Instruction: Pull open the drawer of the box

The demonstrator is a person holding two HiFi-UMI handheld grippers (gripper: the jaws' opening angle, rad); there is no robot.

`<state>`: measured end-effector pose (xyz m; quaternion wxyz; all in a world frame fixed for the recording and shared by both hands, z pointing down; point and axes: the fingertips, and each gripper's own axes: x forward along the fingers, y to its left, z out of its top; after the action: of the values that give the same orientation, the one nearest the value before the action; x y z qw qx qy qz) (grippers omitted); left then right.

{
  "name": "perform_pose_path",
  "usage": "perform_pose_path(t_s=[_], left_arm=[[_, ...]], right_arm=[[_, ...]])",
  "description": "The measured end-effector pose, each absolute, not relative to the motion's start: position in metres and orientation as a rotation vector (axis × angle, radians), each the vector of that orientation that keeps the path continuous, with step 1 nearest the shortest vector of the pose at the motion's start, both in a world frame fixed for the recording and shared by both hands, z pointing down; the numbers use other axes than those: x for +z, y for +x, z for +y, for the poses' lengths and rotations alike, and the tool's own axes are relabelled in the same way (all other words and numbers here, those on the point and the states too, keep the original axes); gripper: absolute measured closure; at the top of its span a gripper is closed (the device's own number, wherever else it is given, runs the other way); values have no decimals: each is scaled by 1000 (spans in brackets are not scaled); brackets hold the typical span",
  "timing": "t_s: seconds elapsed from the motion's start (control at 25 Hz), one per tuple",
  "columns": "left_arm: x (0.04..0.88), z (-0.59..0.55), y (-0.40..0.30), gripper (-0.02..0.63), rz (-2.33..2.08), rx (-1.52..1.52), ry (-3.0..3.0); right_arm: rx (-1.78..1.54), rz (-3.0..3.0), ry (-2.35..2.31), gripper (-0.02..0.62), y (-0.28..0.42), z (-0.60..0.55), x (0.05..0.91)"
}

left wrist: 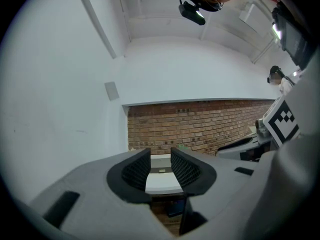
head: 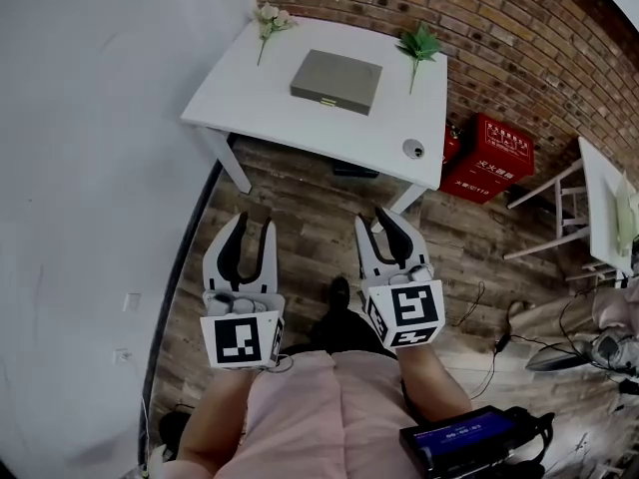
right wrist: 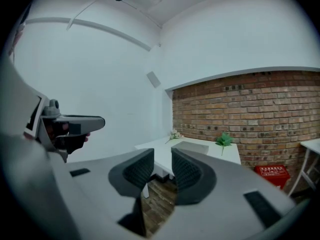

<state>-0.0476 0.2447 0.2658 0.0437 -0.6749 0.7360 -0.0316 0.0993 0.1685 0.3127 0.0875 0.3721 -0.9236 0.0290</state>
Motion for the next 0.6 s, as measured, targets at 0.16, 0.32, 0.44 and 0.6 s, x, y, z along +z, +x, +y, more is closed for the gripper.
perform_pose_path(t_s=[0.16, 0.32, 0.44, 0.6], left_arm=[[272, 225, -61, 472, 2249, -113, -2070], [283, 197, -75, 472, 2254, -135, -2081], [287, 168, -84, 472, 2241, -161, -2097], [289, 124, -98, 472, 2235, -187, -2117]], right_arm=[[103, -2743, 1114, 480, 88, 150, 321], [107, -2737, 1117, 479, 75, 123, 329], [125, -2730, 1130, 480, 66, 92, 333], [157, -2718, 1125, 480, 51, 51, 339]])
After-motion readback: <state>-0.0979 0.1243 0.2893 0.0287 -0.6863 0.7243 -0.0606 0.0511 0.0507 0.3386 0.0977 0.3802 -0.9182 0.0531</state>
